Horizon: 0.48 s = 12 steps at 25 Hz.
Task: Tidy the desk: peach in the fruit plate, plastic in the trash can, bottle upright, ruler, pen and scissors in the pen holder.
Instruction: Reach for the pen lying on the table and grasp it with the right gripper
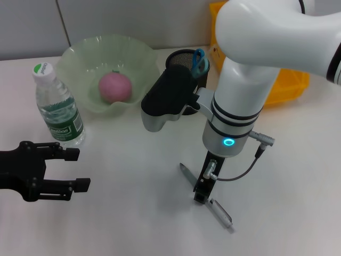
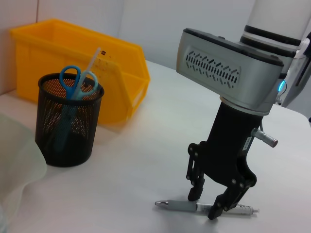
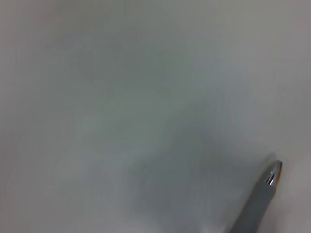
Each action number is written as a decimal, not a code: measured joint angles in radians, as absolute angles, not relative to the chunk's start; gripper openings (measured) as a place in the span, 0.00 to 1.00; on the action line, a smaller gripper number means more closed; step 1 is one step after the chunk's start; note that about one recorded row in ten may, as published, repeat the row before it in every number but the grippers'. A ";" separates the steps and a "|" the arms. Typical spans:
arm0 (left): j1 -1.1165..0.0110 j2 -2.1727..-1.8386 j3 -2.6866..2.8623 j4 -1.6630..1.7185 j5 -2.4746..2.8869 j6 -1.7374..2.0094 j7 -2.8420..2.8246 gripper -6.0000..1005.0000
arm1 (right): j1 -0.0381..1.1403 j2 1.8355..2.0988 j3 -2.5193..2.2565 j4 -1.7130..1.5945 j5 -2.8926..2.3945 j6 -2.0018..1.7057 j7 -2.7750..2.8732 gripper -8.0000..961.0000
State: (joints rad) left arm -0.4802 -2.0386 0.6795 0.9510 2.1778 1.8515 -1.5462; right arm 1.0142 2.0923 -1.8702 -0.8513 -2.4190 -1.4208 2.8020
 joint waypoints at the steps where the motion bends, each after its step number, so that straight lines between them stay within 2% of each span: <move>1: -0.480 -2.039 0.679 0.951 2.176 1.852 -1.546 0.79 | 1.014 2.092 -1.870 -0.851 -2.419 -1.421 2.802 0.46; 12: -0.483 -2.035 0.680 0.951 2.161 1.854 -1.546 0.78 | 1.014 2.092 -1.870 -0.851 -2.424 -1.419 2.808 0.31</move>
